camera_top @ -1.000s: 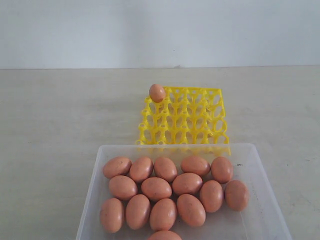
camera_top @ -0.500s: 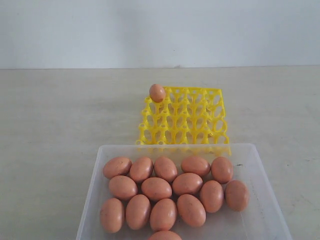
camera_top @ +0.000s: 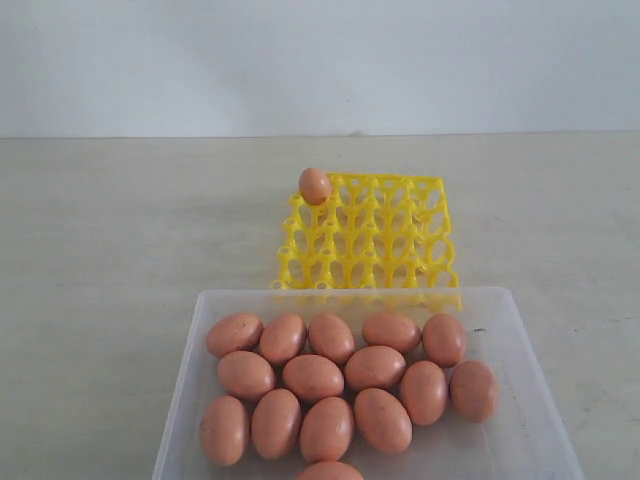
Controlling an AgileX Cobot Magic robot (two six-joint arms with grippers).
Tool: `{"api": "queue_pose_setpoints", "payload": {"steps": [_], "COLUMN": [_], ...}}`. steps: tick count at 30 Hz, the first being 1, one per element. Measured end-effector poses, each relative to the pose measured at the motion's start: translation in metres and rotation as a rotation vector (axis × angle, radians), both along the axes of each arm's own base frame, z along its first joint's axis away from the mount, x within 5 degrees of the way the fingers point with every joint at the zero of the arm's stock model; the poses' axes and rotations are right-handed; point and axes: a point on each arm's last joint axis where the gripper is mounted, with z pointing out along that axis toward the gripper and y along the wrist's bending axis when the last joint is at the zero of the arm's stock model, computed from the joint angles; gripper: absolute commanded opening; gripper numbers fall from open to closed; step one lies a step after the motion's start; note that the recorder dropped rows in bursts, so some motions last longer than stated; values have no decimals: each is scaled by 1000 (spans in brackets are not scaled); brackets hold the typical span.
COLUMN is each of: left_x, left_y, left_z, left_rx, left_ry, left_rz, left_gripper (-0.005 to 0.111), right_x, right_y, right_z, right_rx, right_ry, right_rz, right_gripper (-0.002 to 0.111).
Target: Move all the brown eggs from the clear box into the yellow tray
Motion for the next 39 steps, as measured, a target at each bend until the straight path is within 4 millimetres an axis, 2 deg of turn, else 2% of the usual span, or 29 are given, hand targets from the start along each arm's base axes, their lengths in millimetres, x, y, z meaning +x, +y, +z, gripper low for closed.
{"api": "queue_pose_setpoints", "payload": {"steps": [1,3,4,5,6,7,8,9,10,11,13,15,16,18,21,23,25,28,31,39], "left_x": [0,0,0,0,0,0,0,0,0,0,0,0,0,0,0,0,0,0,0,0], "left_y": [0,0,0,0,0,0,0,0,0,0,0,0,0,0,0,0,0,0,0,0], "left_z": [0,0,0,0,0,0,0,0,0,0,0,0,0,0,0,0,0,0,0,0], "left_rx": [0,0,0,0,0,0,0,0,0,0,0,0,0,0,0,0,0,0,0,0], "left_ry": [0,0,0,0,0,0,0,0,0,0,0,0,0,0,0,0,0,0,0,0], "left_rz": [0,0,0,0,0,0,0,0,0,0,0,0,0,0,0,0,0,0,0,0], "left_gripper": [4,4,4,4,4,4,4,4,4,4,4,4,4,4,4,4,4,4,4,4], "right_x": [1,1,5,10,23,33,49,57,69,77,84,94,103,114,120,123,125,126,124,103], "right_y": [-3,-16,-23,-25,-24,-20,-5,7,33,57,87,122,146,187,221,238,248,260,266,263], "right_z": [-6,-29,-51,-65,-91,-103,-119,-124,-128,-129,-136,-156,-171,-199,-222,-235,-246,-258,-269,-306], "right_rx": [38,174,306,387,507,556,589,598,636,669,694,732,711,585,446,419,438,453,451,537], "right_ry": [29,212,378,463,603,673,814,859,875,898,994,1186,1313,1522,1666,1723,1754,1793,1836,1977], "right_rz": [-25,-150,-198,-191,-108,-21,189,319,553,704,836,924,948,952,938,926,907,890,885,833], "right_gripper": [0,0,0,0,0,0,0,0,0,0,0,0,0,0,0,3,13,35,49,50]}}
